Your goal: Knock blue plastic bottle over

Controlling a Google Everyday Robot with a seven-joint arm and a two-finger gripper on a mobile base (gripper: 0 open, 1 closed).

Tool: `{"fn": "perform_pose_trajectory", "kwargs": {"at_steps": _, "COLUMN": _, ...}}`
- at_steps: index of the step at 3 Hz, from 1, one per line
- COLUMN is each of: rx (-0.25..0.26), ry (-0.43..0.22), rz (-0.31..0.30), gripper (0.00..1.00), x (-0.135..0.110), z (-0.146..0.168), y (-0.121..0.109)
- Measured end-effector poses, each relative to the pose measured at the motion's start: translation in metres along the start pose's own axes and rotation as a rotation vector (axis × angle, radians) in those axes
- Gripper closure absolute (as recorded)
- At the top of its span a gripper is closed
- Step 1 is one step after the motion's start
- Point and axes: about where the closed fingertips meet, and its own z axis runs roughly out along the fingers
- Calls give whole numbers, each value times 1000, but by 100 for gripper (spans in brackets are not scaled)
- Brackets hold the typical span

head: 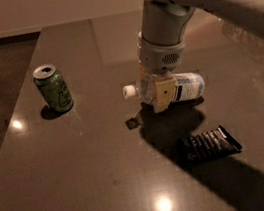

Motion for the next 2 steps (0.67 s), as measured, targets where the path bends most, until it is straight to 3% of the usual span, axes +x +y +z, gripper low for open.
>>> {"fn": "perform_pose_trajectory", "kwargs": {"at_steps": 1, "rx": 4, "ry": -2, "rz": -2, "gripper": 12, "x": -1, "z": 1, "y": -1}}
{"fn": "perform_pose_trajectory", "kwargs": {"at_steps": 2, "rx": 8, "ry": -3, "rz": -3, "gripper": 0, "x": -2, "z": 1, "y": -2}}
